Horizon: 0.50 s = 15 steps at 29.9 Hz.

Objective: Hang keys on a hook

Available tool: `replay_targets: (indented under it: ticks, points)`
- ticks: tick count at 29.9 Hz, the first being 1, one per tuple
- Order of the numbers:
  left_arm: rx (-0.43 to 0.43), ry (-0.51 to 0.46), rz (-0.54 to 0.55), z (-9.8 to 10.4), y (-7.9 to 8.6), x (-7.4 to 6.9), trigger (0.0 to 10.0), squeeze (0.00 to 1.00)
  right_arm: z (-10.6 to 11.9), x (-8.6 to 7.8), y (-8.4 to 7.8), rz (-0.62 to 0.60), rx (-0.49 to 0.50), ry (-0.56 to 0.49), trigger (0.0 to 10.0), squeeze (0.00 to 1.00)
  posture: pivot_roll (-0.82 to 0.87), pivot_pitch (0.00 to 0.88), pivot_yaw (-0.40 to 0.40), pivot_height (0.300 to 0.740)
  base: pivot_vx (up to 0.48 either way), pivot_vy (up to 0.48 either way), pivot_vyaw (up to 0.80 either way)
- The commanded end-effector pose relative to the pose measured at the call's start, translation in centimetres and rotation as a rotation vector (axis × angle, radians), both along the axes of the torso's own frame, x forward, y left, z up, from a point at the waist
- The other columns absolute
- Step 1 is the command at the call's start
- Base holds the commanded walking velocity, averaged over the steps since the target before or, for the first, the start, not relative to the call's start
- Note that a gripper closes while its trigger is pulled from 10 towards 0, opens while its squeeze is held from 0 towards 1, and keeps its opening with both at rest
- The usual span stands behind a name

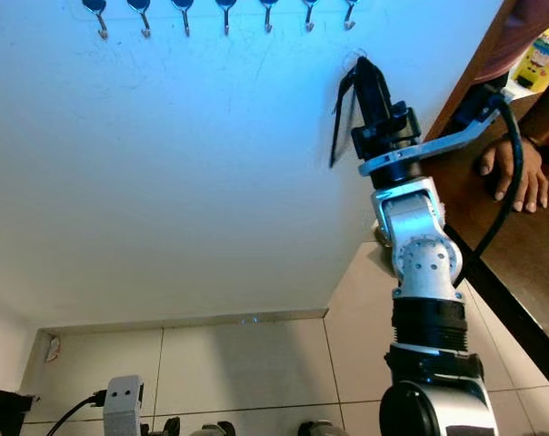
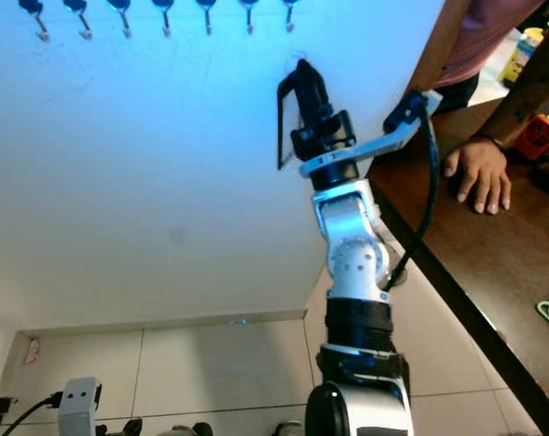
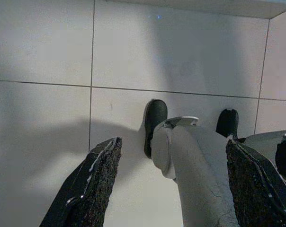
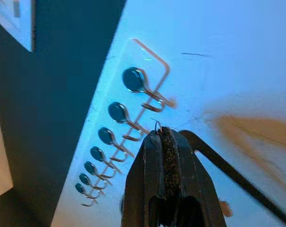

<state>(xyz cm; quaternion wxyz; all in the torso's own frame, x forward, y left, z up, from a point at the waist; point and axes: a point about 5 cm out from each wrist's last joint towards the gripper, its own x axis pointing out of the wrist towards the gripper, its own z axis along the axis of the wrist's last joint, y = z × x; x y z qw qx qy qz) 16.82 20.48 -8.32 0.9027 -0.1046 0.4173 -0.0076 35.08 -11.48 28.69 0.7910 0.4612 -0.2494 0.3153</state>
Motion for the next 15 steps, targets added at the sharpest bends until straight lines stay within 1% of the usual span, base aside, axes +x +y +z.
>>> replay_targets:
  ticks: [1, 6, 8, 11, 15]
  points:
    - [0.003, 0.040, 0.000, -0.6, 0.3, -1.5, 10.0, 0.00, 0.4, 0.0, 0.4, 0.024, 0.016, -0.026, 10.0, 0.00, -0.02, 0.147, 0.070, 0.740, 0.000, 0.000, 0.00]
    - [0.002, 0.040, 0.000, -0.6, 0.3, -1.6, 10.0, 0.00, 0.7, 0.0, 0.4, 0.032, 0.021, -0.042, 10.0, 0.00, -0.02, 0.148, 0.070, 0.740, 0.000, 0.000, 0.00]
    - [0.000, 0.038, -0.001, -0.6, 0.3, -1.6, 10.0, 0.00, 1.2, -0.2, 0.6, 0.061, 0.022, -0.078, 10.0, 0.00, -0.02, 0.150, 0.071, 0.740, 0.000, 0.000, 0.00]
    - [-0.001, 0.037, -0.003, -0.6, 0.2, -1.6, 10.0, 0.00, 1.5, -0.3, 0.6, 0.071, 0.018, -0.093, 10.0, 0.00, -0.02, 0.150, 0.072, 0.740, 0.000, 0.000, 0.00]
    - [-0.002, 0.030, -0.009, -0.5, 0.1, -1.4, 10.0, 0.00, 2.0, -0.2, 0.6, 0.066, 0.012, -0.111, 10.0, 0.00, -0.02, 0.149, 0.075, 0.740, 0.000, 0.000, 0.00]
